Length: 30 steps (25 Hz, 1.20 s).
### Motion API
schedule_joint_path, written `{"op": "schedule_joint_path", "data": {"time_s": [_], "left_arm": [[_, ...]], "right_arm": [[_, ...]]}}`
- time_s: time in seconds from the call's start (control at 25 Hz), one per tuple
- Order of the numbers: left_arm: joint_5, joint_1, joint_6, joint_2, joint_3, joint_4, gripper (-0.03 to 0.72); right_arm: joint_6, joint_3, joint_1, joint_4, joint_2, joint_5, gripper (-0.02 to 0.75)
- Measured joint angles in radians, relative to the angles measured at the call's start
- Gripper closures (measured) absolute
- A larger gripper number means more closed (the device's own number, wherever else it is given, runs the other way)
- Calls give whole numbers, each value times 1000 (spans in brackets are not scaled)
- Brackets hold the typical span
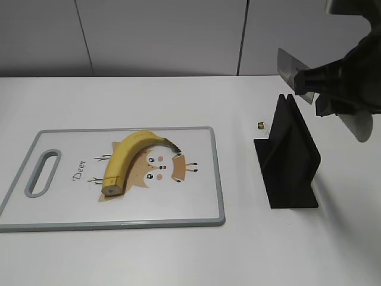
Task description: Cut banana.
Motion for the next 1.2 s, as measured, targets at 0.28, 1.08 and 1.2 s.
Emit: {"op": "schedule_joint_path", "data": {"time_s": [0.28, 1.08, 1.2], "left_arm": [[0, 0, 0, 0, 0, 0, 112], [-1, 0, 0, 0, 0, 0, 113], [-1, 0, 0, 0, 0, 2, 113]], "right_arm": [[33, 0, 0, -27, 42, -7, 572], [33, 0, 0, -25, 168, -20, 572], [33, 0, 0, -20, 193, -14, 572]]}}
